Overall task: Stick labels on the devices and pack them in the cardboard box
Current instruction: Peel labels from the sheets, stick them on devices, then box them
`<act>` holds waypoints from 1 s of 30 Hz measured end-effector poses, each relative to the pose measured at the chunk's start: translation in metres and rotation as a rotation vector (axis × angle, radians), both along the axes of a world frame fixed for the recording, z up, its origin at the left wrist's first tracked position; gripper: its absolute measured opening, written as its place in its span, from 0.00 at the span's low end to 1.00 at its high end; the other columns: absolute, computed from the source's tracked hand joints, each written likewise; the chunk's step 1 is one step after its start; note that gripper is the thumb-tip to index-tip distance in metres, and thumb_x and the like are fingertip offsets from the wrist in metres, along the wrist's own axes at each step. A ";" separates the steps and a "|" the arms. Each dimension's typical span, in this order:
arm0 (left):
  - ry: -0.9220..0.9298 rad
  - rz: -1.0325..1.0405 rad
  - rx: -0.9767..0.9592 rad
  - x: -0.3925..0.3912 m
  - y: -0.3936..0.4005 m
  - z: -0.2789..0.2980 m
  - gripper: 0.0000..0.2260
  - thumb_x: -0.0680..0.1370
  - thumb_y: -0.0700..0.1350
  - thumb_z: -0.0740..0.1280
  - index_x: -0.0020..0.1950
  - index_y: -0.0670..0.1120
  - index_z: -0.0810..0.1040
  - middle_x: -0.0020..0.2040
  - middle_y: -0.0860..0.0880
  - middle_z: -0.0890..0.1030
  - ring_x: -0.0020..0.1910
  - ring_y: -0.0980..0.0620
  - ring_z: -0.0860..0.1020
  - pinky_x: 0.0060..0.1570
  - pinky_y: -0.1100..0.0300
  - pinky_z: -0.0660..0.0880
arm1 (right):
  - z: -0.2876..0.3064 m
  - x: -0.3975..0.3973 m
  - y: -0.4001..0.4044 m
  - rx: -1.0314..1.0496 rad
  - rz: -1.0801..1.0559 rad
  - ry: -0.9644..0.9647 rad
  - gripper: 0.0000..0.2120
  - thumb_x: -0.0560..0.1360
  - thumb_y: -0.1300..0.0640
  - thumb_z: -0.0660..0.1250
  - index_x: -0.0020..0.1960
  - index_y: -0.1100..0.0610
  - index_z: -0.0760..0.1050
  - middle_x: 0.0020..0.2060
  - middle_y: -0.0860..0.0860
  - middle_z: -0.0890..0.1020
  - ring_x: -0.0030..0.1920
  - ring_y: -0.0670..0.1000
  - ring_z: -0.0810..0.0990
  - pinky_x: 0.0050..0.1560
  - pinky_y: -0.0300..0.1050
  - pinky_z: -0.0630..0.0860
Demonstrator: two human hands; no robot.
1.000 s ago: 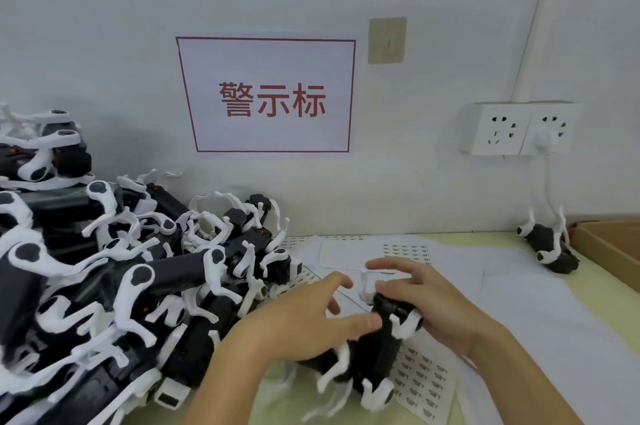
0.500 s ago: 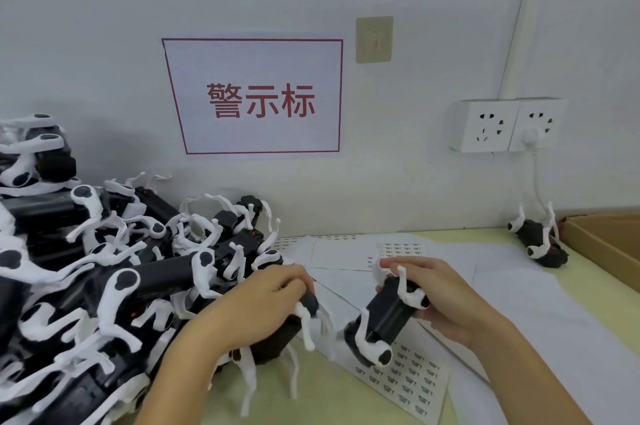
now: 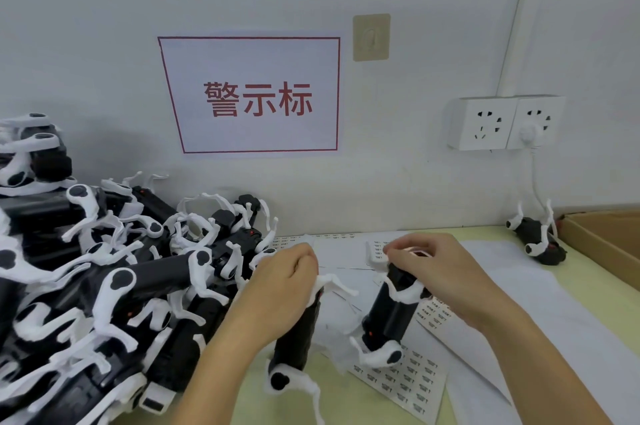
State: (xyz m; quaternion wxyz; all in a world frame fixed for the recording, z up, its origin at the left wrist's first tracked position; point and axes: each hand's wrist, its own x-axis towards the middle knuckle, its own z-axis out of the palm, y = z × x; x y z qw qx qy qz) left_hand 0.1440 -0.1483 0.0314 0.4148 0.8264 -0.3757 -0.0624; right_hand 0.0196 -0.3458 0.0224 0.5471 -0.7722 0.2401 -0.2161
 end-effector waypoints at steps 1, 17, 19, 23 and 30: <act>-0.015 0.023 0.001 0.000 0.000 0.001 0.11 0.79 0.43 0.54 0.39 0.41 0.70 0.27 0.55 0.68 0.29 0.54 0.63 0.32 0.57 0.62 | 0.003 0.000 0.001 -0.028 -0.009 -0.027 0.07 0.75 0.54 0.70 0.41 0.45 0.84 0.38 0.40 0.83 0.34 0.40 0.80 0.29 0.32 0.72; -0.492 0.270 0.474 -0.026 -0.028 -0.032 0.22 0.82 0.64 0.48 0.66 0.51 0.68 0.60 0.48 0.73 0.61 0.47 0.68 0.56 0.54 0.68 | 0.016 0.002 0.017 -0.338 -0.295 -0.100 0.14 0.72 0.48 0.75 0.55 0.42 0.76 0.44 0.41 0.80 0.41 0.39 0.79 0.32 0.28 0.70; -0.527 0.193 0.421 -0.027 -0.029 -0.031 0.22 0.82 0.64 0.51 0.68 0.51 0.65 0.61 0.50 0.72 0.62 0.49 0.68 0.59 0.54 0.67 | 0.015 0.004 0.021 -0.359 -0.305 -0.101 0.15 0.72 0.48 0.76 0.56 0.42 0.76 0.44 0.40 0.79 0.42 0.38 0.78 0.35 0.29 0.70; -0.457 -0.069 0.157 -0.033 -0.026 -0.020 0.33 0.75 0.65 0.65 0.74 0.61 0.52 0.69 0.61 0.61 0.68 0.58 0.61 0.64 0.57 0.62 | 0.015 0.008 0.029 -0.420 -0.326 -0.122 0.16 0.72 0.48 0.75 0.58 0.44 0.76 0.44 0.38 0.78 0.41 0.34 0.77 0.35 0.27 0.69; -0.296 -0.206 -0.207 -0.045 -0.036 -0.016 0.44 0.70 0.58 0.76 0.70 0.74 0.45 0.63 0.69 0.63 0.56 0.72 0.70 0.47 0.69 0.73 | 0.022 0.012 0.052 -0.406 -0.251 -0.219 0.14 0.74 0.49 0.72 0.58 0.41 0.76 0.47 0.41 0.80 0.43 0.41 0.82 0.45 0.42 0.82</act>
